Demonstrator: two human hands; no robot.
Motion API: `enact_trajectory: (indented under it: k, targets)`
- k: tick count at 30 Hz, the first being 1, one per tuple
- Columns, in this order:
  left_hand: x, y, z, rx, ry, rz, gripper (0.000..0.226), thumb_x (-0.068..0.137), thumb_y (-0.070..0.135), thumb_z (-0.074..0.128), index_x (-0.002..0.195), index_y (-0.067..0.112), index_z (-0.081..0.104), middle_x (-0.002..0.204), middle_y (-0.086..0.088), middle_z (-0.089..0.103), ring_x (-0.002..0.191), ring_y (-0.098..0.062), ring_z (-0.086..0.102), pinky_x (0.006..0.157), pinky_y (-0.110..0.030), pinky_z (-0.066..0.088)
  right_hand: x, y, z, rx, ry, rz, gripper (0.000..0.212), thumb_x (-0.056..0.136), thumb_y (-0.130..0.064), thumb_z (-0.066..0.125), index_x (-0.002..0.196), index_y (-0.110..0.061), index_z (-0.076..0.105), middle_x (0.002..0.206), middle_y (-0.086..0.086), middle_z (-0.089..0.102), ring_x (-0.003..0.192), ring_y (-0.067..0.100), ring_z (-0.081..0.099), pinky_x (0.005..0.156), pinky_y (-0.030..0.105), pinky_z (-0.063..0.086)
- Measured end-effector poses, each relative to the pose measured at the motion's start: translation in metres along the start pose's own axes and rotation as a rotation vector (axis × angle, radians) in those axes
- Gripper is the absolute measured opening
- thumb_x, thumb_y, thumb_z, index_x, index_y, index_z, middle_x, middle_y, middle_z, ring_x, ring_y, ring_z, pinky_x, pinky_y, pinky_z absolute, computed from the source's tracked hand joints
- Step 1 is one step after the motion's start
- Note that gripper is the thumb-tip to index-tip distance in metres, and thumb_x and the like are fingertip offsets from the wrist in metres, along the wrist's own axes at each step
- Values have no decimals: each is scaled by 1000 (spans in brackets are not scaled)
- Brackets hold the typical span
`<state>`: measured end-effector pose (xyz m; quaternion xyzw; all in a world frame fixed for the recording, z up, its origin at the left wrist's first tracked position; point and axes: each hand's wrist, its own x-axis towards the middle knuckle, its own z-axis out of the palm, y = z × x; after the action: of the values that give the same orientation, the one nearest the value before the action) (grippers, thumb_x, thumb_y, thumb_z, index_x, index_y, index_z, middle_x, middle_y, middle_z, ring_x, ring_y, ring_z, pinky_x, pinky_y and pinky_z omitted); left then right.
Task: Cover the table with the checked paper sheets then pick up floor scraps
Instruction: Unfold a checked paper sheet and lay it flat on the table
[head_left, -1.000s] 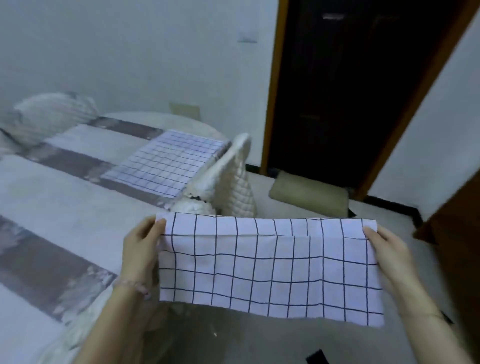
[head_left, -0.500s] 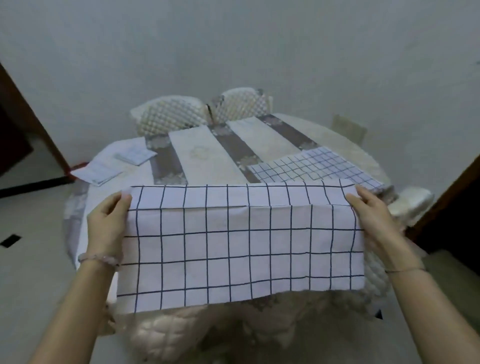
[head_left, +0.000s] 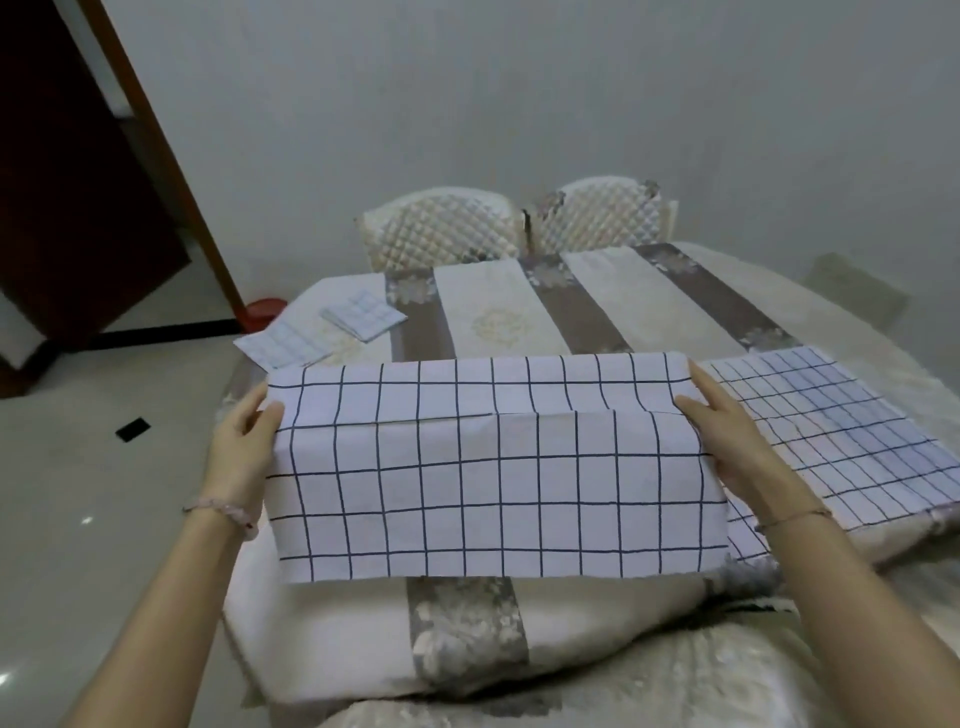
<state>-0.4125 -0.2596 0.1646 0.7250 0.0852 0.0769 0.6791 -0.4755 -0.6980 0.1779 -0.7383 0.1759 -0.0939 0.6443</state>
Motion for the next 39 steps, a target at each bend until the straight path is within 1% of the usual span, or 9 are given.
enact_trajectory:
  k: [5, 10, 15, 18, 24, 29, 32, 36, 39]
  targets:
    - [26, -34, 8, 90, 67, -110, 43, 94, 17, 50, 137, 17, 46, 136, -4, 51, 119, -15, 50, 104, -31, 35, 45, 33, 13, -102, -76, 129, 51, 94, -15, 47, 141, -33, 38, 143, -8, 44, 125, 18, 51, 109, 42, 38]
    - [43, -75, 25, 226, 81, -259, 45, 95, 16, 48, 140, 15, 41, 142, -10, 44, 131, -22, 41, 101, -29, 31, 81, 71, 29, -174, -71, 212, 43, 95, -11, 50, 137, -11, 44, 128, -1, 46, 122, 15, 43, 100, 27, 31]
    - [49, -109, 34, 346, 122, -421, 41, 94, 17, 51, 134, 8, 48, 124, -15, 54, 113, -28, 51, 96, -33, 37, 100, 106, 40, -328, -98, 312, 12, 91, -12, 56, 80, -11, 60, 79, 1, 57, 87, 19, 49, 67, 23, 40]
    - [45, -118, 35, 388, 147, -445, 33, 93, 15, 52, 123, 4, 55, 103, -9, 54, 94, -21, 49, 83, -27, 34, 101, 115, 44, -358, -124, 310, 5, 92, -15, 55, 92, -11, 56, 86, 3, 55, 89, 17, 48, 75, 24, 39]
    - [26, -128, 7, 426, 88, -502, 37, 90, 25, 58, 124, 12, 54, 118, -10, 55, 114, -27, 51, 93, -34, 38, 82, 125, 28, -380, -106, 373, 40, 91, -29, 55, 128, -14, 52, 119, 4, 58, 103, 21, 56, 93, 35, 46]
    - [-6, -139, -17, 442, 2, -559, 37, 85, 21, 65, 121, 19, 54, 105, -10, 59, 105, -25, 54, 95, -35, 38, 49, 136, 13, -463, -131, 393, 43, 86, -17, 64, 127, -15, 52, 82, -1, 58, 75, 10, 56, 60, 21, 40]
    - [-19, -143, -17, 537, 39, -498, 41, 82, 14, 68, 121, 15, 55, 88, -9, 56, 102, -27, 54, 91, -33, 38, 38, 141, 13, -529, -150, 364, 47, 84, -16, 65, 129, -16, 51, 78, 1, 59, 75, 13, 57, 65, 24, 43]
    - [-29, -136, -6, 614, 128, -431, 41, 84, 10, 65, 122, 14, 52, 95, -12, 58, 97, -29, 53, 84, -31, 37, 23, 145, 13, -646, -126, 314, 48, 83, -15, 61, 130, -19, 50, 72, -1, 57, 70, 17, 57, 76, 38, 51]
    - [-30, -134, 5, 940, 69, -227, 43, 82, 5, 60, 124, 9, 52, 109, -17, 58, 102, -37, 51, 84, -40, 42, 14, 142, 19, -773, -68, 238, 47, 83, -16, 60, 129, -17, 50, 95, 5, 62, 90, 22, 58, 83, 40, 48]
